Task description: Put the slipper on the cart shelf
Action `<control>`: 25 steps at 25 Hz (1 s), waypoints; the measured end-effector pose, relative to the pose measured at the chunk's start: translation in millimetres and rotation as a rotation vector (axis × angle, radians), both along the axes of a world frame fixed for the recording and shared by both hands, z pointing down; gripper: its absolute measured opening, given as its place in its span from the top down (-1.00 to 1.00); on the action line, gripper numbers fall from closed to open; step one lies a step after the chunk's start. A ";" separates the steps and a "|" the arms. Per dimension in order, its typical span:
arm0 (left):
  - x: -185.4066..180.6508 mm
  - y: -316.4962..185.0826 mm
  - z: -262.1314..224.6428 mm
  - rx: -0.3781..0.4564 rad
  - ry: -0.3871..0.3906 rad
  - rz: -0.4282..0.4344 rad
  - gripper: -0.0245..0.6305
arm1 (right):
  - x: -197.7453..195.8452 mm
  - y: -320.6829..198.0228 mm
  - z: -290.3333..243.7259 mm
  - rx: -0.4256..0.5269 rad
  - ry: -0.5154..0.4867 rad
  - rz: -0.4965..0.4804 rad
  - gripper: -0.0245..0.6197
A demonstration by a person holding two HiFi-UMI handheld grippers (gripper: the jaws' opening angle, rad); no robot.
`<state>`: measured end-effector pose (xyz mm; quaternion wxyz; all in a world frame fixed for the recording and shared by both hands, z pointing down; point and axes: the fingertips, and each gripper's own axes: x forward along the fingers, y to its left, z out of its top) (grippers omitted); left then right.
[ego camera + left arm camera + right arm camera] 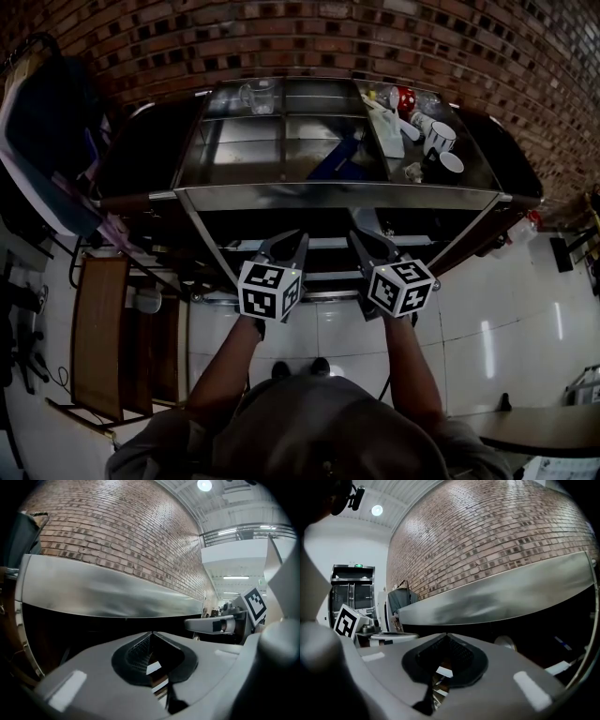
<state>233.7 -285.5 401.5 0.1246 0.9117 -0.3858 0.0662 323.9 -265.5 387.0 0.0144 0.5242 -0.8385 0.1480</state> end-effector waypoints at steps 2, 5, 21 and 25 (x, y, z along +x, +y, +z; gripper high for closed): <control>-2.9 -0.8 -0.4 0.000 0.000 -0.001 0.90 | -4.1 -1.3 -1.0 0.003 0.000 -0.005 0.92; -4.7 -0.5 -1.5 0.001 0.005 -0.002 0.90 | -8.6 -2.0 -2.5 0.007 0.001 -0.015 0.92; -6.4 -1.6 -0.3 -0.008 0.013 -0.010 0.90 | -16.9 -1.1 -4.5 0.009 -0.009 -0.053 0.92; -4.8 -2.5 0.2 -0.012 0.015 -0.013 0.90 | -15.1 -1.4 -4.4 0.010 -0.012 -0.056 0.92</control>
